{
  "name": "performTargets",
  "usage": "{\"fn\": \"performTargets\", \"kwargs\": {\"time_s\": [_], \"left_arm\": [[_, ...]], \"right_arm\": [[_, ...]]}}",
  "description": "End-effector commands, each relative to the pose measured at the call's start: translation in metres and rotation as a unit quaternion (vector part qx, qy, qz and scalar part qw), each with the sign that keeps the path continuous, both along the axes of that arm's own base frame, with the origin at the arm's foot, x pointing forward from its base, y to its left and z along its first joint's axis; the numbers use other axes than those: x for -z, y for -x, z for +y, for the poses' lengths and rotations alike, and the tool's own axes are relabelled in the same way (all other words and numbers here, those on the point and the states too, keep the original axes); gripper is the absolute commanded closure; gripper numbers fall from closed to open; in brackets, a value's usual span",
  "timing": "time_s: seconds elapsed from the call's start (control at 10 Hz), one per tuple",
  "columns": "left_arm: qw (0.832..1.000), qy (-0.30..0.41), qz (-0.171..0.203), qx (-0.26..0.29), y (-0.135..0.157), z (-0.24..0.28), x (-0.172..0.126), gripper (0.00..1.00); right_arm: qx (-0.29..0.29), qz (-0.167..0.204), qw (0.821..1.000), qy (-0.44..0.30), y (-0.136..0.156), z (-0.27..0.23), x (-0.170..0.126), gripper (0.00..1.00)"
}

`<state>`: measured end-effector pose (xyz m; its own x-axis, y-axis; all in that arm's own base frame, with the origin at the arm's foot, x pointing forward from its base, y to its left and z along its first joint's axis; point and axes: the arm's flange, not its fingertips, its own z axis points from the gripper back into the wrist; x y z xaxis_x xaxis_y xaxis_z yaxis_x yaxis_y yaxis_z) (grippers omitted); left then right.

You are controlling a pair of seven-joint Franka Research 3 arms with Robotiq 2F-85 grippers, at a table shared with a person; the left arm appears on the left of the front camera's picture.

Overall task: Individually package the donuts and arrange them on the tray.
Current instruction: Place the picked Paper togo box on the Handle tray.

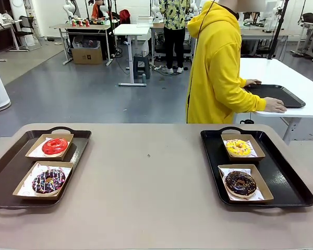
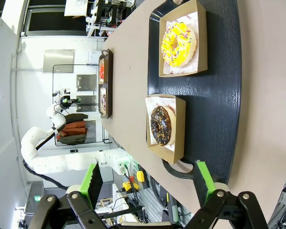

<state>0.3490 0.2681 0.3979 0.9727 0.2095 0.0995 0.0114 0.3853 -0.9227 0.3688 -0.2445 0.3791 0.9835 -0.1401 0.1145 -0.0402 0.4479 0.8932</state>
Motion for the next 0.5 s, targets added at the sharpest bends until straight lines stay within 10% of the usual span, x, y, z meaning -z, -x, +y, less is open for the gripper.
{"fn": "performTargets", "kwargs": {"time_s": [0.0, 0.4], "left_arm": [[1.0, -0.004, -0.003, -0.002, 0.0044, -0.0014, -0.0011, 0.0], [1.0, -0.004, -0.003, -0.002, 0.0044, -0.0014, -0.0011, 0.0]], "right_arm": [[-0.003, 0.006, 1.0, 0.0, 0.0026, 0.0015, -0.0012, 0.0], [-0.003, 0.006, 1.0, 0.0, 0.0026, 0.0015, -0.0012, 0.0]]}}
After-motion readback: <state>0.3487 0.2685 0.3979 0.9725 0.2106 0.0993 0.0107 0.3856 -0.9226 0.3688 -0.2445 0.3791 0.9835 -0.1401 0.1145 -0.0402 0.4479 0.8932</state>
